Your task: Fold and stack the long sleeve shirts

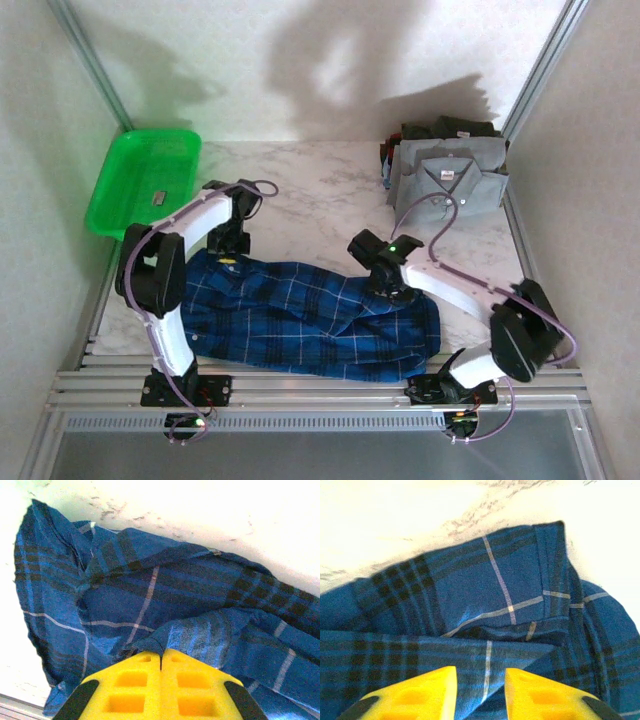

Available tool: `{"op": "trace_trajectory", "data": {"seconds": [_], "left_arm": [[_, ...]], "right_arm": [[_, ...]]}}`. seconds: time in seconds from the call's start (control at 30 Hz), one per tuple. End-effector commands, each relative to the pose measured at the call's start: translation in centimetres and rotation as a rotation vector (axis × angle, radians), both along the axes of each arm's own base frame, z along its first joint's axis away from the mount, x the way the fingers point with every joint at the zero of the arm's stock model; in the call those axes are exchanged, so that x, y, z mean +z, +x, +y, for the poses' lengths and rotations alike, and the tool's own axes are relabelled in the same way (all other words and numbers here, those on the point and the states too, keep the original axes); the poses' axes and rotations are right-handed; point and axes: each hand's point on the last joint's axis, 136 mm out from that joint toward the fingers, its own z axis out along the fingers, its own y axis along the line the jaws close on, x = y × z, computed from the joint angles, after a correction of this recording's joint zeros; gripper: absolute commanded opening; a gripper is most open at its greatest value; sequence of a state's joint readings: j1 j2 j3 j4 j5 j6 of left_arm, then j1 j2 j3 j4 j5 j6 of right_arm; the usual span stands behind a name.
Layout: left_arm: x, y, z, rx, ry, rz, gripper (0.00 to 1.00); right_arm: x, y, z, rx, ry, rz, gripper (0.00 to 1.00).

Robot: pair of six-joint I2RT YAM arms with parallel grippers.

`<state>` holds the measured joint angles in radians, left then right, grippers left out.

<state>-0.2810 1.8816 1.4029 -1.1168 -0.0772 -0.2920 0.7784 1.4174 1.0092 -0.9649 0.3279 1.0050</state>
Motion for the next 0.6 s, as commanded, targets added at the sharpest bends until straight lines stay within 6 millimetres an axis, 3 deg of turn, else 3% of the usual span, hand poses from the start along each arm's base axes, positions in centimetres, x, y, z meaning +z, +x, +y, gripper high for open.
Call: {"op": "trace_trajectory", "data": {"seconds": [0.0, 0.13, 0.27, 0.57], "left_arm": [[-0.1, -2.0, -0.4, -0.024, -0.018, 0.08, 0.0], [-0.9, -2.7, -0.4, -0.029, -0.003, 0.094, 0.0], [-1.5, -3.2, 0.0, -0.023, 0.019, 0.105, 0.0], [-2.6, -3.5, 0.6, -0.016, 0.052, 0.125, 0.0]], "right_arm": [[1.9, -0.9, 0.7, -0.005, 0.118, -0.013, 0.43], [1.2, -3.0, 3.7, -0.004, 0.299, 0.09, 0.53], [-1.0, -4.8, 4.8, -0.05, 0.343, 0.157, 0.56], [-4.9, -3.7, 4.6, -0.109, 0.275, 0.168, 0.54]]}}
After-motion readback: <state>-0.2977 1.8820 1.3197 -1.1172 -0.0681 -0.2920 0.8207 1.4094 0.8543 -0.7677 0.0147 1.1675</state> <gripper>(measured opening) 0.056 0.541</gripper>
